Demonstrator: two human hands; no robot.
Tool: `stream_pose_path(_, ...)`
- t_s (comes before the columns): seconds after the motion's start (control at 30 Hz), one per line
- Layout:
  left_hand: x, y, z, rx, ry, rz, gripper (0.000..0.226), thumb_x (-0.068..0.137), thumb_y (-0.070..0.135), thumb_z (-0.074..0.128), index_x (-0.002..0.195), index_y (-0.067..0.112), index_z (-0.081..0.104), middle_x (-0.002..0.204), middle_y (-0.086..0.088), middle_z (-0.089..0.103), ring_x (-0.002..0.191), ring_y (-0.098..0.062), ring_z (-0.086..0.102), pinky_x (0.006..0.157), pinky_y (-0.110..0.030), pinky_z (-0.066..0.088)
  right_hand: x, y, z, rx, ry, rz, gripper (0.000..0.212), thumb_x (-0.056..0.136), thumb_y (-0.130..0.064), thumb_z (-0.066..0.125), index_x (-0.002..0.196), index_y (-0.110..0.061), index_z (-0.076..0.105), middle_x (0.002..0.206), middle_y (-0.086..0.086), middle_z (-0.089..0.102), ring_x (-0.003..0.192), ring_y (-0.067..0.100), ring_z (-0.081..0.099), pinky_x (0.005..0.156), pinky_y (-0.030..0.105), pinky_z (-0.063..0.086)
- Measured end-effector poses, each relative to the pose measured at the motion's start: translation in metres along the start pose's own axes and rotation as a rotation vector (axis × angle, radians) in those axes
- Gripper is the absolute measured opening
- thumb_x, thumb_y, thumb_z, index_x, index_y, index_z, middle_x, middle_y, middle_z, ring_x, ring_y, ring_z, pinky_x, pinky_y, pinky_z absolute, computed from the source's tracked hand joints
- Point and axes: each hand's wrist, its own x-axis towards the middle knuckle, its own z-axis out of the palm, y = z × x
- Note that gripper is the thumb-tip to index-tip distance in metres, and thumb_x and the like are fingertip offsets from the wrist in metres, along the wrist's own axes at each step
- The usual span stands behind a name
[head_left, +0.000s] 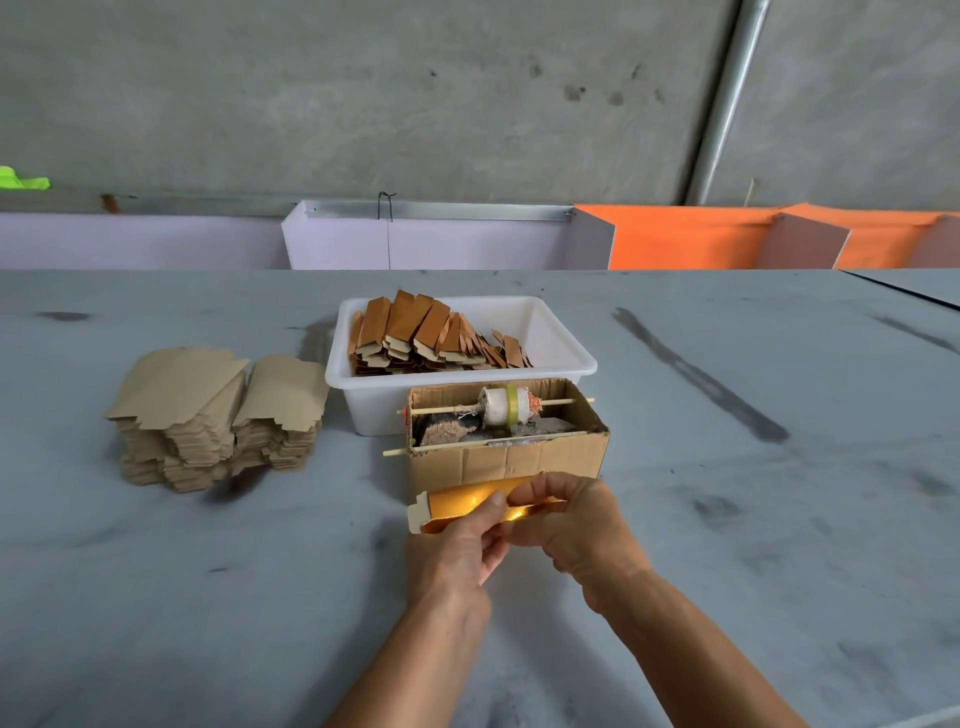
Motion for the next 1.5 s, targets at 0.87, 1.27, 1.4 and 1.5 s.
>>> stream_pose_path(0.87,-0.018,0.005,0.011,-0.122,0.038,0.129,0.057,0.064,0.013,0.082,0.117,0.006,0.061,0.109,-0.012,0.068,0.096,-0.025,0.066,0.074,-0.029,0.049,-0.018,0.012,0.014,0.341,0.202,-0.225,0.035,0.073,-0.007,0.079,0.096,-0.018,0.055,0.068,-0.002,0.072,0.066,0.009,0.070,0.068,0.027,0.050)
stream_pose_path(1.27,-0.021,0.001,0.013,-0.143,0.029,0.034,0.028,0.070,0.012,0.079,0.091,0.015,0.059,0.087,-0.004,0.063,0.078,-0.014,0.057,0.058,-0.029,0.043,-0.020,0.025,0.023,0.639,0.248,-0.322,0.039,0.068,-0.005,0.078,0.100,-0.007,0.055,0.072,0.008,0.072,0.069,0.017,0.069,0.070,0.026,0.054)
stream_pose_path(1.4,-0.019,-0.001,0.012,-0.132,0.051,0.042,0.030,0.068,0.012,0.081,0.088,0.016,0.059,0.088,-0.003,0.064,0.079,-0.015,0.058,0.057,-0.029,0.044,-0.021,0.027,0.024,0.651,0.277,-0.314,0.037,0.068,-0.001,0.077,0.098,-0.006,0.056,0.070,0.005,0.072,0.068,0.014,0.069,0.068,0.023,0.054)
stream_pose_path(1.5,-0.016,-0.002,0.010,-0.114,0.072,0.066,0.041,0.065,0.014,0.083,0.098,0.014,0.059,0.092,-0.004,0.065,0.082,-0.017,0.059,0.059,-0.029,0.045,-0.020,0.028,0.026,0.645,0.294,-0.268,0.037,0.067,-0.005,0.080,0.096,-0.010,0.059,0.073,0.003,0.072,0.067,0.013,0.065,0.062,0.024,0.051)
